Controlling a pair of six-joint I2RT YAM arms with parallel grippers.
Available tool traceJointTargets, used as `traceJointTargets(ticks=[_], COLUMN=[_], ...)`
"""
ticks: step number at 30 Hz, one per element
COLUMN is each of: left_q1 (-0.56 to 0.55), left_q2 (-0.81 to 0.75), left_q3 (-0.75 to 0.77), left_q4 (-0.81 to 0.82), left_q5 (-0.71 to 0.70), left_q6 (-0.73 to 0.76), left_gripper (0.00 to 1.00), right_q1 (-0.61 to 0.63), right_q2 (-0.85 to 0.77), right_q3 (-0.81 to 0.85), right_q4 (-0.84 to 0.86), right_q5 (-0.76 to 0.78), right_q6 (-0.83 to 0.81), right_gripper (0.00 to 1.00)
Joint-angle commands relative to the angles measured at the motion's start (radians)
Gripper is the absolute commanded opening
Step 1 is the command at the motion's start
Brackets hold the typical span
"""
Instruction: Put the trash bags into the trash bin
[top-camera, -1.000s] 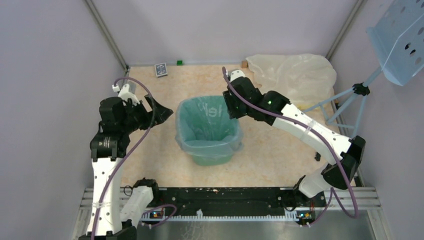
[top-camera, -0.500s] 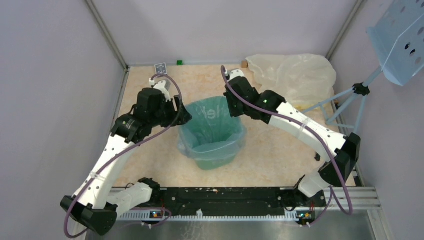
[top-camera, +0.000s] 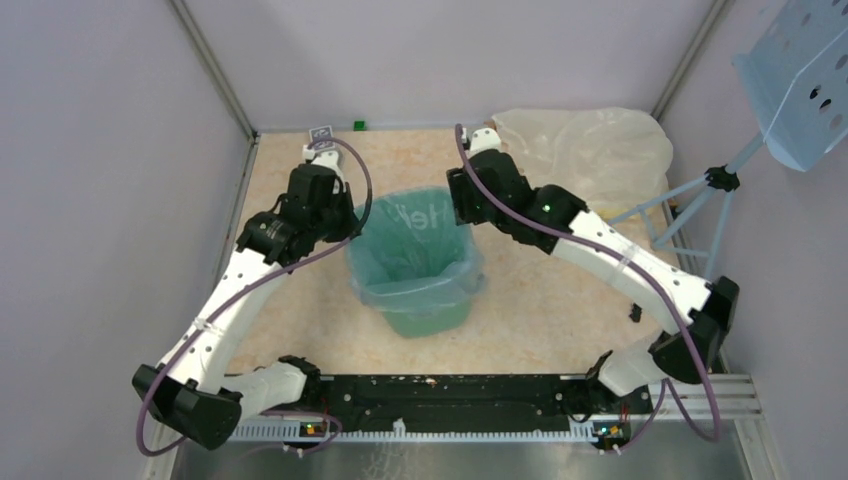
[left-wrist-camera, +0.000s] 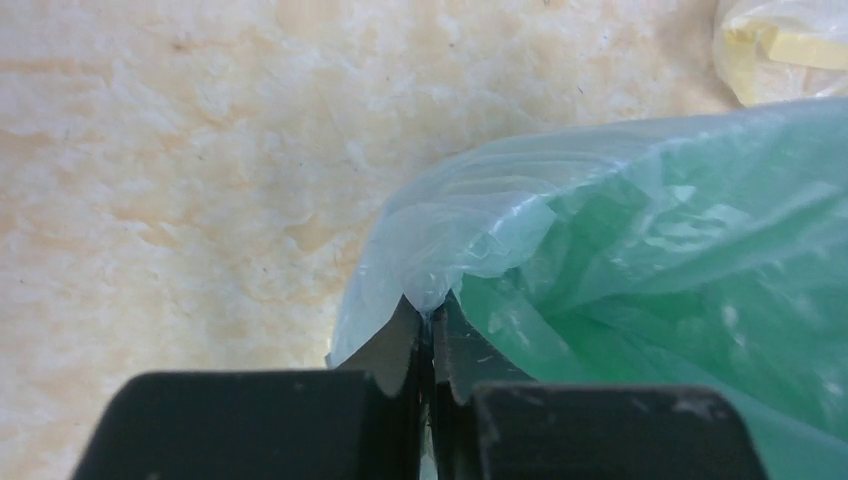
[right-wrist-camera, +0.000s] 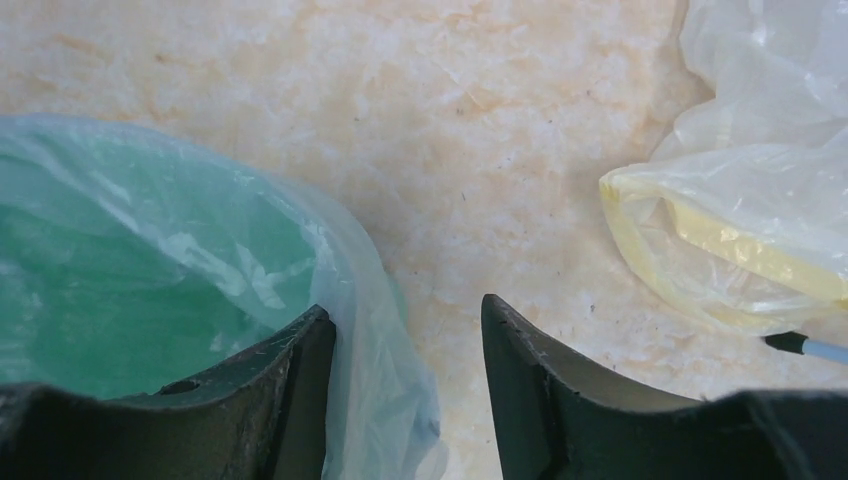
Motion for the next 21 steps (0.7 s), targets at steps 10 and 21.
traceJointTargets(ticks=[10, 21], left_q1=[0.015, 0.049], left_q2=[0.340, 0.666], left_q3=[0.308, 0.623], left_q4=[0.149, 0.243], left_q5=[-0.125, -0.007], left_q6=[0.125, 0.162], left_gripper=[0.00, 0.00], right_q1=[-0.021, -0.039], right_q2=[-0.459, -0.643], right_q3=[-0.317, -0.558], right_q4=[0.291, 0.311], right_q5=[0.177, 0.195], right_q6=[-0.089, 0.011], right_gripper=[0.59, 0.67])
